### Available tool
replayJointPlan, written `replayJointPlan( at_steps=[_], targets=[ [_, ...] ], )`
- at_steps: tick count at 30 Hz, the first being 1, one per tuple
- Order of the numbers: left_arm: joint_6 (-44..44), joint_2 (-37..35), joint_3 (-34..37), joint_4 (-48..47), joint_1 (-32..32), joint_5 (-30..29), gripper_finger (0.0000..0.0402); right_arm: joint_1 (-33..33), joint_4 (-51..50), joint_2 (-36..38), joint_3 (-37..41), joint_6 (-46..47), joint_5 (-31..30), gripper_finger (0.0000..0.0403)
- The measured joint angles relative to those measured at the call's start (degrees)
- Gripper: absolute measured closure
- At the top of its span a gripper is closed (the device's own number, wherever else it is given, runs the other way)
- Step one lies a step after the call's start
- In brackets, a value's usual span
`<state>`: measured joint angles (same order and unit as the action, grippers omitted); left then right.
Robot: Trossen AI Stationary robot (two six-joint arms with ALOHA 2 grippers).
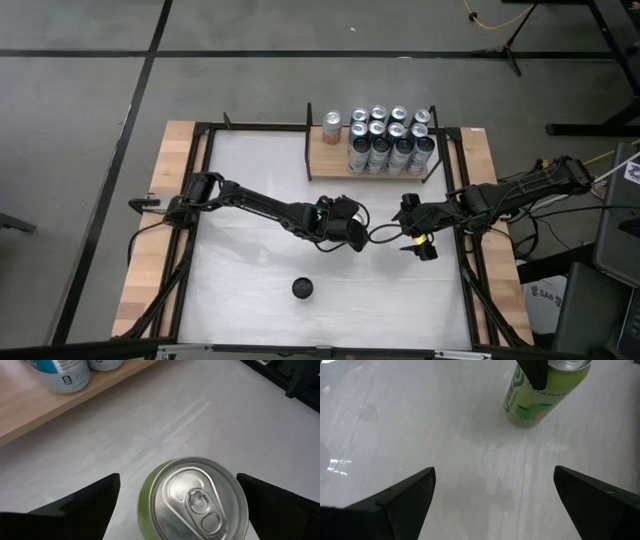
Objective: Place canned beverage on shelf
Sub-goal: Put the green soda can on the shelf
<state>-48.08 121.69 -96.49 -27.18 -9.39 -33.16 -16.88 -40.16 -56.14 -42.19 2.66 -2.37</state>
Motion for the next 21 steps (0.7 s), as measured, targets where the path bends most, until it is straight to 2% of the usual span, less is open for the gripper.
replayJointPlan(
  at_steps=[11, 21],
  targets=[
    [-2.98, 0.0, 0.0, -0.8, -0.04, -0.14, 0.002, 0.01, 0.0, 0.0, 0.0, 0.01, 0.0, 0.0008],
    [-3.0, 0.0, -0.02, -0.87, -0.2, 0.84, 0.0083, 0.0, 0.0, 0.0, 0.0, 0.0, 0.0, 0.0008]
  ],
)
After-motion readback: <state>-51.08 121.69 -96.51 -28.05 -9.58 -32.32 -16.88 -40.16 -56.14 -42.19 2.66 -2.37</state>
